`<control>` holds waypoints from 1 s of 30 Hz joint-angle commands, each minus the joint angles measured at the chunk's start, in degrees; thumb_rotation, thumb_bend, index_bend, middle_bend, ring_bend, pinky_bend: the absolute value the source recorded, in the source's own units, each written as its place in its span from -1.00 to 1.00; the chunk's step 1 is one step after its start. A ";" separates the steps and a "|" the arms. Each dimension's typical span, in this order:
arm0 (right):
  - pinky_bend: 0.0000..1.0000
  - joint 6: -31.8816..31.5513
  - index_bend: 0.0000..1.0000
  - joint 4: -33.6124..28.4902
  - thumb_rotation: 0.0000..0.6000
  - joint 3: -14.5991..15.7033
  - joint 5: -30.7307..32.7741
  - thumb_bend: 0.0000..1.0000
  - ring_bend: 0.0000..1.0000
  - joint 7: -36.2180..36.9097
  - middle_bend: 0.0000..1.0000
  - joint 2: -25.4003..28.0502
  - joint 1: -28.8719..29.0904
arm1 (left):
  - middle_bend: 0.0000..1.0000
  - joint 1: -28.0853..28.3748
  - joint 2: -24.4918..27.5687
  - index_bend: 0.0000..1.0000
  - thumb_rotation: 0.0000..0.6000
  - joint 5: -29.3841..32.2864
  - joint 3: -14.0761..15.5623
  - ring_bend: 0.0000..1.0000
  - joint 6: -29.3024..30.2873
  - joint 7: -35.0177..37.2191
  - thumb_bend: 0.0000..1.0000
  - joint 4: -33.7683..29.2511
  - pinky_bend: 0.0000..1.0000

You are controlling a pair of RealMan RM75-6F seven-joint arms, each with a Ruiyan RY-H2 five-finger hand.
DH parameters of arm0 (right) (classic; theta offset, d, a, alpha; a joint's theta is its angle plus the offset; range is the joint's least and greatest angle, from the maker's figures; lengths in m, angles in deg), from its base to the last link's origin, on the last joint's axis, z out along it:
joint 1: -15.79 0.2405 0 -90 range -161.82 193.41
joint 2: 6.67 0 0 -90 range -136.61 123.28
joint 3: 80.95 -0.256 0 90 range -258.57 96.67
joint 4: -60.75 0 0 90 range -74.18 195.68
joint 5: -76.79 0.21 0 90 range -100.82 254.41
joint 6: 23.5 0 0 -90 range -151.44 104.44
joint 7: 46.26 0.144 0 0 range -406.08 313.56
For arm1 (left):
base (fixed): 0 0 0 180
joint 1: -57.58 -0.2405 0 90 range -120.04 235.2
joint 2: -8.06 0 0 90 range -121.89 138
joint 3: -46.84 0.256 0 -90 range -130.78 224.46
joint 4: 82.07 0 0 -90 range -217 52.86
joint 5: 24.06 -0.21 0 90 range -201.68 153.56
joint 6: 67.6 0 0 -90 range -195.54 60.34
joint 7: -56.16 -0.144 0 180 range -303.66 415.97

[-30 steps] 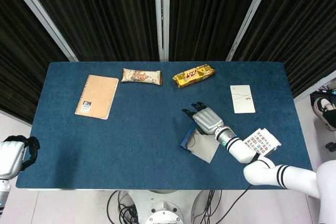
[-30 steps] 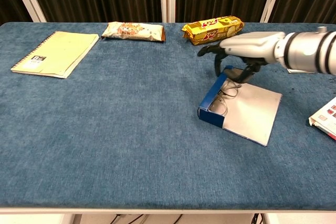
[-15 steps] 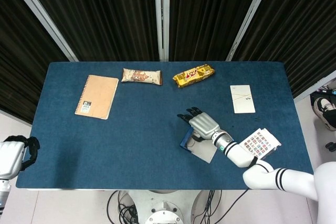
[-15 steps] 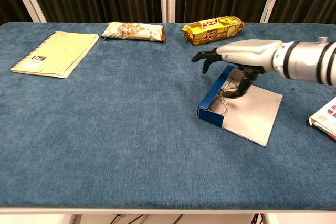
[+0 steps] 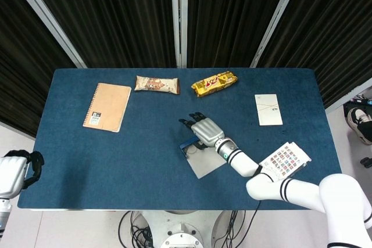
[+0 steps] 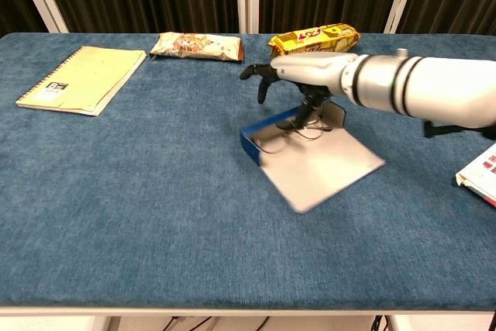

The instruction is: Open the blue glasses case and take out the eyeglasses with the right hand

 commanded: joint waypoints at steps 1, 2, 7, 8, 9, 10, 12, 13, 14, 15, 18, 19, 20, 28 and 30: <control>-1.00 0.83 -0.87 3.94 1.00 -1.79 3.55 -0.31 -1.00 -2.26 -0.50 -2.79 2.24 | 0.31 0.02 0.04 0.31 1.00 0.00 0.01 -0.09 -0.05 0.12 0.16 0.01 -0.19; -1.00 1.24 -0.87 5.25 1.00 -2.18 4.92 -0.31 -1.00 -3.02 -0.50 -3.41 2.87 | 0.31 0.03 0.06 0.31 1.00 0.01 0.01 -0.09 -0.09 0.18 0.16 0.02 -0.19; -1.00 2.42 -0.87 6.59 1.00 -2.70 9.41 -0.31 -1.00 -5.00 -0.48 -3.30 3.81 | 0.31 0.04 0.13 0.31 1.00 0.01 0.03 -0.09 -0.13 0.36 0.16 0.03 -0.20; -1.00 2.66 -0.87 5.14 1.00 -2.52 9.70 -0.31 -1.00 -4.81 -0.48 -2.29 3.50 | 0.31 0.04 0.14 0.31 1.00 -0.04 0.04 -0.09 -0.14 0.43 0.16 0.05 -0.20; -1.00 2.85 -0.87 3.82 1.00 -2.29 9.73 -0.31 -1.00 -4.59 -0.48 -1.35 3.17 | 0.31 0.07 0.14 0.31 1.00 -0.05 0.04 -0.09 -0.17 0.47 0.16 0.06 -0.20; -1.00 3.10 -0.87 2.49 1.00 -1.98 9.72 -0.31 -1.00 -4.40 -0.47 -0.35 2.85 | 0.31 0.09 0.14 0.31 1.00 -0.04 0.04 -0.09 -0.21 0.47 0.16 0.08 -0.20; -1.00 3.41 -0.85 -0.46 1.00 -1.07 9.86 -0.30 -1.00 -4.18 -0.47 2.06 2.04 | 0.31 0.13 0.11 0.31 1.00 -0.08 0.04 -0.09 -0.23 0.39 0.16 0.08 -0.20; -1.00 3.23 -0.82 -1.16 1.00 -0.74 9.89 -0.28 -1.00 -4.25 -0.47 2.71 1.77 | 0.31 0.12 0.10 0.31 1.00 -0.10 0.04 -0.09 -0.20 0.36 0.16 0.06 -0.20; -1.00 2.97 -0.80 -1.61 1.00 -0.43 9.96 -0.27 -1.00 -4.38 -0.47 3.20 1.55 | 0.31 0.11 0.09 0.31 1.00 -0.13 0.05 -0.09 -0.17 0.32 0.16 0.05 -0.20; -1.00 2.68 -0.76 -1.87 1.00 -0.18 10.11 -0.25 -1.00 -4.47 -0.47 3.54 1.35 | 0.31 0.10 0.09 0.31 1.00 -0.13 0.05 -0.09 -0.15 0.27 0.16 0.03 -0.20; -1.00 2.14 -0.59 -1.76 1.00 0.19 11.05 -0.21 -1.00 -4.32 -0.47 3.96 0.95 | 0.31 0.07 0.05 0.31 1.00 -0.12 0.05 -0.09 -0.10 0.14 0.16 0.02 -0.20; -1.00 2.14 -0.53 -1.53 1.00 0.23 11.27 -0.20 -1.00 -4.21 -0.47 3.96 0.93 | 0.31 0.07 0.04 0.31 1.00 -0.11 0.05 -0.09 -0.09 0.08 0.16 0.02 -0.20; -1.00 2.19 -0.49 -1.18 1.00 0.30 11.50 -0.19 -1.00 -4.08 -0.47 3.88 0.96 | 0.31 0.07 0.04 0.31 1.00 -0.08 0.04 -0.09 -0.08 0.03 0.16 0.01 -0.20; -1.00 2.68 -0.28 1.06 1.00 0.33 11.37 -0.15 -1.00 -2.64 -0.47 2.74 1.31 | 0.31 0.08 -0.02 0.31 1.00 0.02 0.00 -0.09 -0.10 -0.15 0.16 0.00 -0.20; -1.00 2.93 -0.27 1.53 1.00 0.29 11.28 -0.15 -1.00 -2.36 -0.47 2.56 1.50 | 0.31 0.09 -0.01 0.31 1.00 0.02 0.00 -0.09 -0.12 -0.12 0.16 0.01 -0.20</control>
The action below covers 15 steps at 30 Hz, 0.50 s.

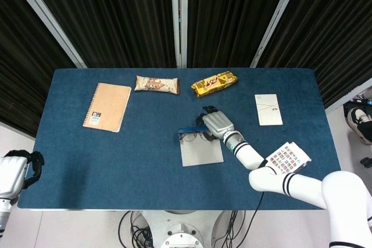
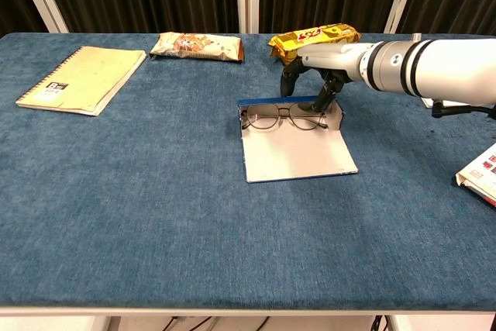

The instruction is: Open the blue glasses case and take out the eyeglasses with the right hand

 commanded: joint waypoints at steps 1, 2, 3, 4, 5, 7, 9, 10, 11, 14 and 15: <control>-1.00 0.30 -0.26 0.41 1.00 -0.03 -0.10 -0.15 -1.00 0.27 -0.47 -0.21 0.23 | 0.31 0.00 0.01 0.31 1.00 0.00 0.00 -0.09 0.00 0.03 0.16 -0.01 -0.20; -1.00 0.36 -0.25 0.60 1.00 -0.03 -0.14 -0.14 -1.00 0.40 -0.47 -0.34 0.30 | 0.31 -0.01 0.01 0.31 1.00 -0.01 0.01 -0.09 0.01 0.07 0.16 0.00 -0.20; -1.00 0.42 -0.24 0.74 1.00 -0.01 -0.18 -0.14 -1.00 0.47 -0.47 -0.42 0.35 | 0.31 -0.01 0.01 0.31 1.00 -0.03 0.01 -0.09 0.01 0.11 0.16 0.02 -0.20; -1.00 0.48 -0.23 0.86 1.00 0.01 -0.20 -0.14 -1.00 0.53 -0.47 -0.49 0.41 | 0.31 -0.01 0.02 0.31 1.00 -0.04 0.02 -0.09 0.01 0.15 0.16 0.03 -0.20; -1.00 0.50 -0.22 1.04 1.00 0.05 -0.20 -0.13 -1.00 0.57 -0.47 -0.61 0.47 | 0.31 0.00 0.03 0.31 1.00 -0.05 0.02 -0.09 0.00 0.21 0.16 0.04 -0.20; -1.00 0.55 -0.20 1.31 1.00 0.11 -0.17 -0.12 -1.00 0.58 -0.47 -0.77 0.59 | 0.31 0.01 0.05 0.31 1.00 -0.06 0.03 -0.09 -0.02 0.28 0.16 0.05 -0.20; -1.00 0.65 -0.17 1.54 1.00 0.13 -0.07 -0.12 -1.00 0.64 -0.47 -0.96 0.72 | 0.31 0.01 0.07 0.31 1.00 -0.08 0.04 -0.09 -0.02 0.38 0.16 0.06 -0.20; -1.00 0.62 -0.15 1.66 1.00 0.12 -0.07 -0.12 -1.00 0.65 -0.47 -1.09 0.80 | 0.31 0.00 0.08 0.31 1.00 -0.12 0.05 -0.09 0.00 0.42 0.16 0.06 -0.20; -1.00 0.55 -0.14 1.78 1.00 0.12 -0.11 -0.11 -1.00 0.65 -0.47 -1.21 0.85 | 0.31 0.00 0.07 0.31 1.00 -0.12 0.05 -0.09 0.00 0.44 0.16 0.07 -0.20; -1.00 0.56 -0.08 2.14 1.00 0.11 -0.05 -0.10 -1.00 0.58 -0.46 -1.54 1.11 | 0.31 0.00 0.08 0.31 1.00 -0.13 0.06 -0.09 0.00 0.47 0.16 0.08 -0.20; -1.00 0.49 -0.05 2.27 1.00 0.07 -0.04 -0.10 -1.00 0.58 -0.45 -1.69 1.17 | 0.31 0.00 0.09 0.31 1.00 -0.13 0.06 -0.09 -0.01 0.49 0.16 0.08 -0.20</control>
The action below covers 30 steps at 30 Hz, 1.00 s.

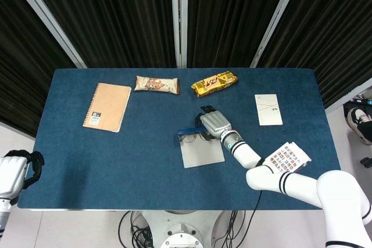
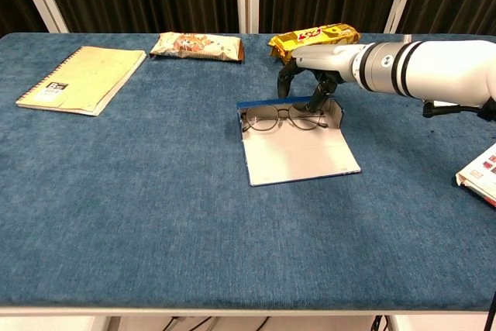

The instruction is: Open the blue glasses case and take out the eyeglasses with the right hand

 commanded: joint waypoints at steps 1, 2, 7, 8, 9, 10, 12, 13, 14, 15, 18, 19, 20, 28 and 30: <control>-1.00 -0.13 -0.02 0.26 1.00 -0.11 0.04 -0.10 -1.00 0.01 -0.44 -0.29 0.16 | 0.31 0.01 0.01 0.31 1.00 0.00 0.00 -0.09 -0.01 0.03 0.16 0.01 -0.21; -1.00 -0.30 0.02 0.40 1.00 -0.19 0.02 -0.10 -1.00 0.06 -0.43 -0.49 0.20 | 0.31 0.01 0.01 0.31 1.00 -0.01 0.00 -0.09 -0.02 0.05 0.16 0.00 -0.21; -1.00 -5.07 0.15 0.16 1.00 -0.86 -2.74 -0.06 -1.00 1.44 -0.38 -1.86 -1.22 | 0.31 -0.01 0.04 0.31 1.00 0.00 0.01 -0.09 -0.01 0.16 0.16 -0.01 -0.22; -1.00 -7.25 0.16 0.11 1.00 -0.97 -4.17 -0.06 -1.00 2.15 -0.38 -2.37 -2.00 | 0.31 -0.01 0.05 0.31 1.00 -0.01 0.02 -0.09 -0.01 0.18 0.16 0.01 -0.22; -1.00 -8.93 0.18 0.13 1.00 -0.97 -5.29 -0.06 -1.00 2.66 -0.38 -2.75 -2.63 | 0.31 0.00 0.05 0.31 1.00 -0.02 0.02 -0.09 -0.02 0.19 0.16 0.01 -0.22; -1.00 -10.70 0.19 0.20 1.00 -0.97 -6.47 -0.06 -1.00 3.18 -0.37 -3.15 -3.28 | 0.31 0.01 0.05 0.31 1.00 -0.03 0.02 -0.09 -0.03 0.21 0.16 0.01 -0.22; -1.00 -15.24 0.20 0.69 1.00 -0.82 -9.46 -0.06 -1.00 4.58 -0.37 -4.37 -4.91 | 0.31 0.01 0.06 0.31 1.00 -0.07 0.03 -0.09 -0.02 0.22 0.16 0.02 -0.22; -1.00 -17.12 0.21 1.15 1.00 -0.70 -10.76 -0.06 -1.00 5.23 -0.36 -4.97 -5.58 | 0.31 0.01 0.05 0.31 1.00 -0.08 0.04 -0.09 -0.01 0.20 0.16 0.03 -0.22; -1.00 -19.48 0.22 1.99 1.00 -0.54 -12.40 -0.05 -1.00 6.10 -0.36 -5.85 -6.39 | 0.31 0.01 0.04 0.31 1.00 -0.09 0.04 -0.09 -0.01 0.16 0.16 0.04 -0.22; -1.00 -21.03 0.23 2.74 1.00 -0.44 -13.52 -0.05 -1.00 6.79 -0.35 -6.53 -6.93 | 0.31 0.02 0.03 0.31 1.00 -0.09 0.04 -0.09 -0.02 0.14 0.16 0.02 -0.23; -1.00 -24.80 0.24 5.50 1.00 -0.30 -16.38 -0.05 -1.00 9.33 -0.34 -8.80 -8.27 | 0.31 0.00 0.03 0.31 1.00 -0.08 0.04 -0.09 0.02 0.08 0.16 -0.01 -0.23; -1.00 -25.81 0.24 6.73 1.00 -0.27 -17.34 -0.05 -1.00 10.32 -0.34 -9.63 -8.62 | 0.31 -0.01 0.03 0.31 1.00 -0.07 0.04 -0.09 0.03 0.05 0.16 -0.02 -0.23; -1.00 -26.35 0.24 7.60 1.00 -0.23 -17.97 -0.05 -1.00 11.00 -0.34 -10.18 -8.82 | 0.31 -0.01 0.03 0.31 1.00 -0.06 0.04 -0.09 0.03 0.04 0.16 -0.02 -0.23; -1.00 -28.16 0.24 14.07 1.00 0.01 -21.95 -0.05 -1.00 15.49 -0.34 -13.73 -9.53 | 0.31 -0.01 0.01 0.31 1.00 -0.11 0.05 -0.09 0.06 0.04 0.16 0.01 -0.23; -1.00 -27.44 0.24 15.40 1.00 -0.07 -22.11 -0.05 -1.00 16.18 -0.34 -14.35 -9.47 | 0.31 -0.01 0.01 0.31 1.00 -0.14 0.06 -0.09 0.06 0.11 0.16 0.07 -0.23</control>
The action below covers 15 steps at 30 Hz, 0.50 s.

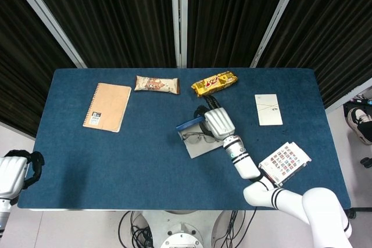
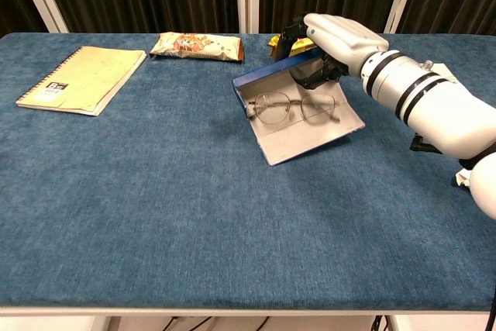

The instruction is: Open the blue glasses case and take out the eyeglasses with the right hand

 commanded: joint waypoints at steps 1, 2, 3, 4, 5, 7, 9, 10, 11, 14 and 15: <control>-1.00 1.93 0.24 2.14 1.00 -0.45 -0.09 -0.05 -1.00 1.27 -0.34 -1.29 0.12 | 0.31 0.03 0.00 0.31 1.00 0.02 -0.01 -0.09 -0.06 0.04 0.16 0.03 -0.23; -1.00 3.59 0.24 2.19 1.00 -0.82 0.62 -0.05 -1.00 1.14 -0.34 -1.20 0.46 | 0.31 0.05 0.00 0.31 1.00 0.04 -0.01 -0.09 -0.10 0.02 0.16 0.04 -0.23; -1.00 5.18 0.24 2.24 1.00 -1.30 1.39 -0.06 -1.00 0.70 -0.35 -1.10 0.89 | 0.31 0.06 -0.01 0.31 1.00 0.05 -0.02 -0.09 -0.11 -0.02 0.16 0.04 -0.23; -1.00 6.89 0.24 2.43 1.00 -1.92 2.24 -0.06 -1.00 -0.30 -0.35 -1.01 1.52 | 0.31 0.05 -0.02 0.31 1.00 0.05 -0.02 -0.09 -0.08 -0.06 0.16 0.02 -0.23; -1.00 8.11 0.22 2.60 1.00 -2.28 2.80 -0.07 -1.00 -1.29 -0.37 -0.94 2.02 | 0.31 0.03 -0.02 0.31 1.00 0.05 -0.02 -0.09 -0.04 -0.09 0.16 0.00 -0.23; -1.00 10.58 0.06 2.46 1.00 -2.94 4.02 -0.11 -1.00 -3.27 -0.45 -0.62 2.92 | 0.31 0.01 -0.03 0.31 1.00 0.07 -0.02 -0.09 -0.02 -0.12 0.16 -0.01 -0.23; -1.00 13.21 -0.26 1.58 1.00 -3.84 5.66 -0.19 -1.00 -5.47 -0.54 0.11 3.85 | 0.31 0.04 -0.04 0.31 1.00 0.15 -0.03 -0.09 -0.10 -0.12 0.16 0.00 -0.23; -1.00 14.66 -0.46 0.66 1.00 -4.29 6.66 -0.24 -1.00 -6.77 -0.59 0.83 4.28 | 0.31 0.06 -0.04 0.31 1.00 0.16 -0.05 -0.09 -0.12 -0.11 0.16 0.00 -0.23; -1.00 15.44 -0.56 -0.24 1.00 -4.64 7.42 -0.27 -1.00 -7.77 -0.62 1.45 4.48 | 0.31 0.05 -0.03 0.31 1.00 0.16 -0.05 -0.09 -0.12 -0.08 0.16 0.00 -0.23; -1.00 15.87 -0.86 -4.23 1.00 -5.46 8.99 -0.34 -1.00 -10.01 -0.72 3.69 4.31 | 0.31 0.05 0.00 0.31 1.00 0.10 -0.02 -0.09 -0.11 0.00 0.16 0.02 -0.23; -1.00 15.65 -0.93 -5.62 1.00 -5.60 9.23 -0.35 -1.00 -10.33 -0.74 4.42 4.05 | 0.31 0.06 -0.01 0.31 1.00 0.10 -0.03 -0.09 -0.13 0.03 0.16 0.04 -0.23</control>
